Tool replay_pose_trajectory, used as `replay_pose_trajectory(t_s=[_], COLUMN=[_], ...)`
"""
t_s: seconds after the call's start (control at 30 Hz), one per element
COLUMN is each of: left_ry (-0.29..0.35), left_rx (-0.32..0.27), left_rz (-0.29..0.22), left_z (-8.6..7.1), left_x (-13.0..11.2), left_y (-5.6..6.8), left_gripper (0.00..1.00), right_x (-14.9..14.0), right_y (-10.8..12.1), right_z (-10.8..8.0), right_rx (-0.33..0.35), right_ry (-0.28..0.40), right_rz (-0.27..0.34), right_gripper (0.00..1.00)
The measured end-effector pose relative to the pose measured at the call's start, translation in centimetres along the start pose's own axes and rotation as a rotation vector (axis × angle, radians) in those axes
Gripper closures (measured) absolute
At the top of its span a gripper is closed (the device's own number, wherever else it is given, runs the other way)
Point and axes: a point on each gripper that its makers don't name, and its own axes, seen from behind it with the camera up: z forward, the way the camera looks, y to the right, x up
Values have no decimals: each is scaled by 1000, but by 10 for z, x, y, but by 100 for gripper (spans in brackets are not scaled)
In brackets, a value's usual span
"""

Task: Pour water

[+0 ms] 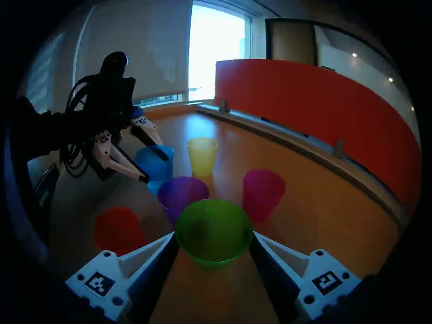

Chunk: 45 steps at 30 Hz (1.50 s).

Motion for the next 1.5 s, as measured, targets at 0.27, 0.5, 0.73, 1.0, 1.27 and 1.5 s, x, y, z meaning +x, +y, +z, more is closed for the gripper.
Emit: replay_pose_trajectory(t_s=[0.27,0.5,0.73,1.0,1.27,1.5], left_ry=[42,98,138,166,200,233], left_rx=[54,105,145,172,177,179], left_rz=[13,11,21,18,17,12], left_z=[-20,-40,-62,-83,-97,-103], left_x=[25,53,72,84,91,98], left_y=[-4,-7,-4,0,5,8], left_gripper=[15,15,15,15,15,15], right_x=[31,59,82,98,112,123], right_y=[-1,-5,-14,-25,-34,-39], right_z=[-17,-34,-52,-68,-75,-75], right_rx=[-18,-33,-39,-47,-58,-65], right_ry=[48,89,122,165,214,278], right_rz=[-11,-36,-49,-61,-70,-50], right_gripper=[9,9,9,9,8,8])
